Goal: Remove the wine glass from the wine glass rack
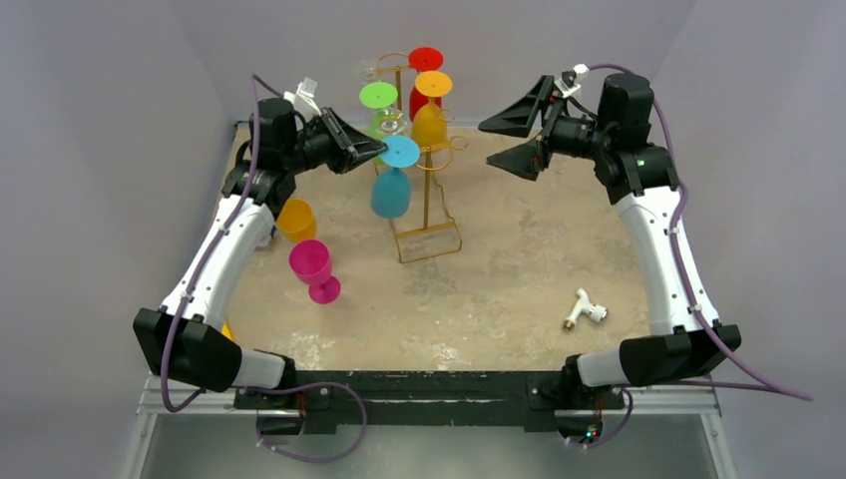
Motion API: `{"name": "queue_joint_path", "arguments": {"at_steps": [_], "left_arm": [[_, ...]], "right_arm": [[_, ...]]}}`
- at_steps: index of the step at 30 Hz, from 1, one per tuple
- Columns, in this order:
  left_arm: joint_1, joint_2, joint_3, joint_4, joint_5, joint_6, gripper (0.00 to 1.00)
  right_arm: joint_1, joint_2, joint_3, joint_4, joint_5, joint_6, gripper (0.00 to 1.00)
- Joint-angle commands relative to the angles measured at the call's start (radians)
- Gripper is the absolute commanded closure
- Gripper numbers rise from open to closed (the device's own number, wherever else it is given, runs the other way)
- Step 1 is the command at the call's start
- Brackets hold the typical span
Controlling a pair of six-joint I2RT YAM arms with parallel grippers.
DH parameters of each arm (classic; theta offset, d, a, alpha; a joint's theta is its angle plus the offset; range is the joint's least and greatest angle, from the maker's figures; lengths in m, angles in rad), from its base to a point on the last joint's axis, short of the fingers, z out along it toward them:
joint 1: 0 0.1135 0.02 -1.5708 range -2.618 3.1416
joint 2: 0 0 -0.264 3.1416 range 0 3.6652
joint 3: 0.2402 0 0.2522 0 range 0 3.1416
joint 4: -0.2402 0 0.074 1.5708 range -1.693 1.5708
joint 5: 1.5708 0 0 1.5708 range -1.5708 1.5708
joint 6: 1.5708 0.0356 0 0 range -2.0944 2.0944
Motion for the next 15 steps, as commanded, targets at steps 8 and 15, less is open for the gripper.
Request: {"name": "queue_joint_path", "arguments": {"at_steps": [8,15], "left_arm": [[-0.005,-0.023,0.041,0.011,-0.006,-0.040,1.00],[-0.005,-0.017,0.092,-0.069,-0.027,-0.079,1.00]], "right_arm": [[-0.002,-0.014,0.039,0.008,-0.041,-0.023,0.12],[-0.002,-0.014,0.038,0.008,-0.048,-0.024,0.12]]}}
